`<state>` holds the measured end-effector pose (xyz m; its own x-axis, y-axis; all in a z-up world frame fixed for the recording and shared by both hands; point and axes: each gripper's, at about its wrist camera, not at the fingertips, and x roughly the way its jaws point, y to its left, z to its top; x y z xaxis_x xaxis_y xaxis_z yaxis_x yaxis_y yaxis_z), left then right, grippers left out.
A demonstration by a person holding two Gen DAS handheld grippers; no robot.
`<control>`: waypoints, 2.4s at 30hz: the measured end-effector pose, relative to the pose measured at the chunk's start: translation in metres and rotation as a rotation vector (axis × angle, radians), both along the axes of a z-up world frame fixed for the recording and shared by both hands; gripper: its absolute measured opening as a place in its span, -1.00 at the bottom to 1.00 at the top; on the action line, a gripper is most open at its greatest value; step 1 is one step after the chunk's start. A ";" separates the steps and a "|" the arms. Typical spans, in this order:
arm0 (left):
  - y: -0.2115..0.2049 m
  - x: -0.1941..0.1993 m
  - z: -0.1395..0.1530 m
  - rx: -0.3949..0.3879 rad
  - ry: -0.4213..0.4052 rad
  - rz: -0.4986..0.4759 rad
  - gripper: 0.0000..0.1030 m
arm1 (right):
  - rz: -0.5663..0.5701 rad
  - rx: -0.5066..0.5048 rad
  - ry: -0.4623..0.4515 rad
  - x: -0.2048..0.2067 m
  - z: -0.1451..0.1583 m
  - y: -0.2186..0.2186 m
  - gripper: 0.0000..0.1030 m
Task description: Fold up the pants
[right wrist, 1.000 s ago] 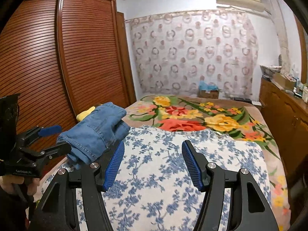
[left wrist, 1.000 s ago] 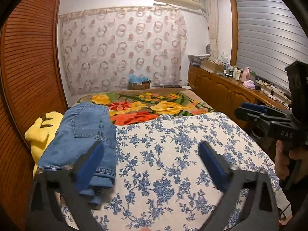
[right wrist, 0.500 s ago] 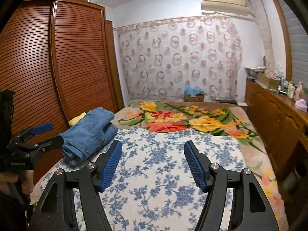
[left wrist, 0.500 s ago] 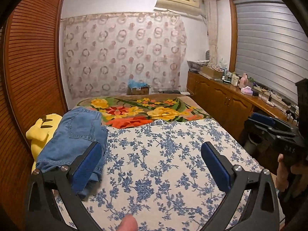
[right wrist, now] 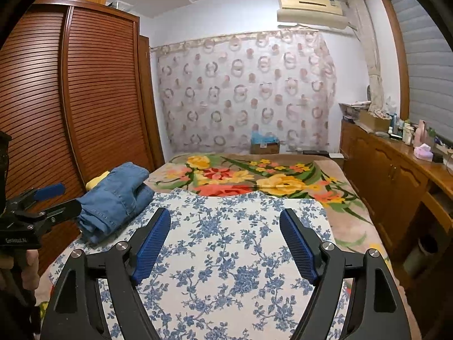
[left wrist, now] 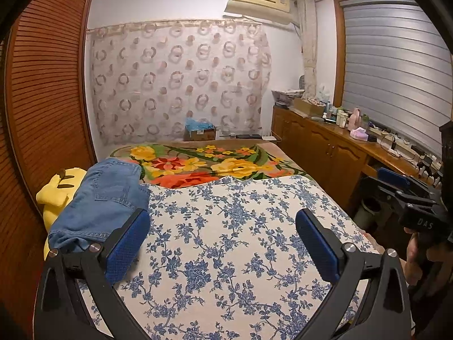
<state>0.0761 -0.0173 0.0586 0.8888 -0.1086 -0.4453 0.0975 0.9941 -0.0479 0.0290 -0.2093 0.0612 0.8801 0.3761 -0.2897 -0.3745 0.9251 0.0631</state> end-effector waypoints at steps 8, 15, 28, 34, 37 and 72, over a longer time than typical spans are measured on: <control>-0.001 -0.003 0.001 -0.002 -0.001 0.004 1.00 | 0.001 0.002 0.000 0.000 -0.003 -0.002 0.58; 0.000 -0.005 0.001 -0.002 -0.003 0.004 1.00 | 0.003 0.000 -0.006 0.001 -0.004 -0.002 0.58; 0.001 -0.005 0.002 -0.001 -0.004 0.005 1.00 | 0.006 0.003 -0.004 0.002 -0.004 -0.004 0.59; 0.003 -0.006 0.002 0.000 -0.005 0.005 1.00 | 0.003 0.005 -0.004 0.001 -0.004 -0.005 0.59; 0.003 -0.006 0.002 -0.001 -0.005 0.005 1.00 | 0.003 0.005 -0.004 0.001 -0.004 -0.004 0.59; 0.003 -0.006 0.000 -0.001 -0.008 0.005 1.00 | 0.001 0.007 -0.006 0.002 -0.005 -0.006 0.60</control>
